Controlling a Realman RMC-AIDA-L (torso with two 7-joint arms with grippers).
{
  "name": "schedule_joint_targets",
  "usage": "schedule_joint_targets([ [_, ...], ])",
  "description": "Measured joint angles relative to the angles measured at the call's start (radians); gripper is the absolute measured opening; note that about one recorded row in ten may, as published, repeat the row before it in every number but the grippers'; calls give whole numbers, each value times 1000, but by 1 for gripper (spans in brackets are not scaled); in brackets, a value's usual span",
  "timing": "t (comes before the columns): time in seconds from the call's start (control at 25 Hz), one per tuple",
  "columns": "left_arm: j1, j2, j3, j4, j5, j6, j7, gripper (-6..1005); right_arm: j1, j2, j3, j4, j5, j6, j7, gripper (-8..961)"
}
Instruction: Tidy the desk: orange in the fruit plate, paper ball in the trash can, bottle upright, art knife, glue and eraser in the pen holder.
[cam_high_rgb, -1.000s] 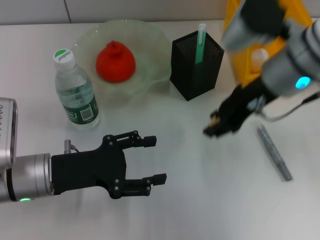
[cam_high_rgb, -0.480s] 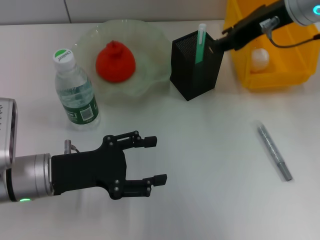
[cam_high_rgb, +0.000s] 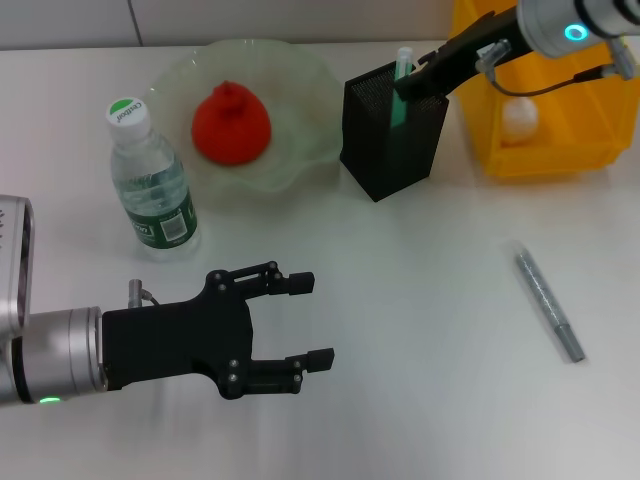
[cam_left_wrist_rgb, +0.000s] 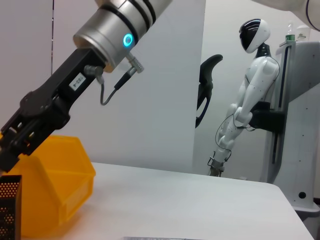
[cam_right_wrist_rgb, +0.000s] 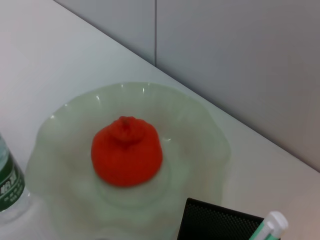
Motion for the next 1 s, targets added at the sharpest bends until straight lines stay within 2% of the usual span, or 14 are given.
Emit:
schedule_joint_targets([
  [0.48, -2, 0, 1, -2, 0, 0, 0, 798, 3, 6, -36, -19, 0, 54, 5, 541],
  [0.68, -2, 0, 0, -1, 0, 0, 0, 798, -4, 8, -33, 3, 5, 45, 19, 623],
  [0.88, -2, 0, 0, -1, 0, 0, 0, 798, -16, 6, -24, 100, 1, -102, 92, 706],
  [1.0, -4, 0, 0, -1, 0, 0, 0, 798, -18, 3, -4, 176, -29, -258, 169, 717],
])
